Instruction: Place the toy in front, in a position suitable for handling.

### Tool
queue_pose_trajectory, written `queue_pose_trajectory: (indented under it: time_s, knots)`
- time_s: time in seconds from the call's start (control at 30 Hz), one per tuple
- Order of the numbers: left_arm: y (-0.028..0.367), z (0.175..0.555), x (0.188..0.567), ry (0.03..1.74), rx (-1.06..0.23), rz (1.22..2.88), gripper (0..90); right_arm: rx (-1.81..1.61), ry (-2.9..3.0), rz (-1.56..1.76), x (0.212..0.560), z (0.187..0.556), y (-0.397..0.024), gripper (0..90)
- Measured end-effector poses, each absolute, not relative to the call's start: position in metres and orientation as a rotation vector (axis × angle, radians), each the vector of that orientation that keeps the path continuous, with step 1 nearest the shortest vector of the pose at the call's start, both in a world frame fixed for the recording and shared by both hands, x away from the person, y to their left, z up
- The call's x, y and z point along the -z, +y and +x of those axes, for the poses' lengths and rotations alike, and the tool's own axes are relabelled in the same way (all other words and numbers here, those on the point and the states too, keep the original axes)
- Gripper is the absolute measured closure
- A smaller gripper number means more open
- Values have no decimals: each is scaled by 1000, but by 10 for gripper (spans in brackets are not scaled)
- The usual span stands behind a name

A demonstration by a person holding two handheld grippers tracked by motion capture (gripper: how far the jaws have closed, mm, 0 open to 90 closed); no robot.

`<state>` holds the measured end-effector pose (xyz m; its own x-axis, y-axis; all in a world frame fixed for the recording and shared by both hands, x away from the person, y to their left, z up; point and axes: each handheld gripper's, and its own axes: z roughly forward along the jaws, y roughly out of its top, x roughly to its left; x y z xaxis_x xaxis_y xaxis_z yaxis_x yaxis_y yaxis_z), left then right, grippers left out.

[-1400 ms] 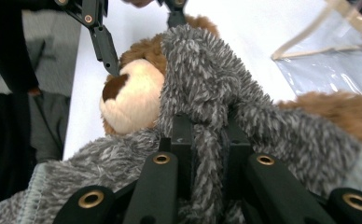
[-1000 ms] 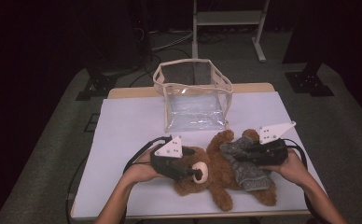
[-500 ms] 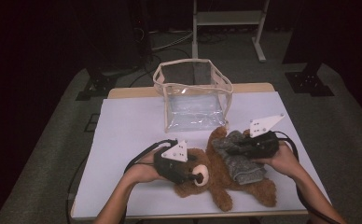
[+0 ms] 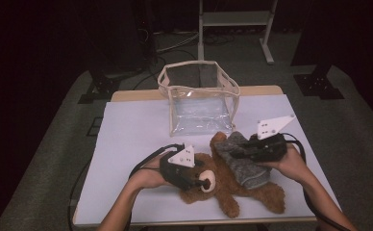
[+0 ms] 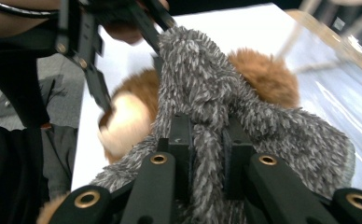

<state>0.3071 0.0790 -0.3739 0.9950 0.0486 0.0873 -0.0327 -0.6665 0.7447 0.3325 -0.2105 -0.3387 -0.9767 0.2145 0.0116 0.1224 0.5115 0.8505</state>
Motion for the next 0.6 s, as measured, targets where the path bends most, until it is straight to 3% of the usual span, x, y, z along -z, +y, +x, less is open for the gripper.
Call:
queue_pose_trajectory:
  time_s: [0.17, 0.43, 0.6]
  knots:
    - [80, 307, 374, 9, -132, 2293, 387, -1393, 2698, 310, 348, 341, -197, 770]
    - [80, 309, 376, 14, -123, 2277, 386, -1413, 2645, 542, 360, 341, -261, 771]
    - [78, 309, 374, 7, -128, 2285, 386, -1476, 2619, 446, 342, 335, -246, 771]
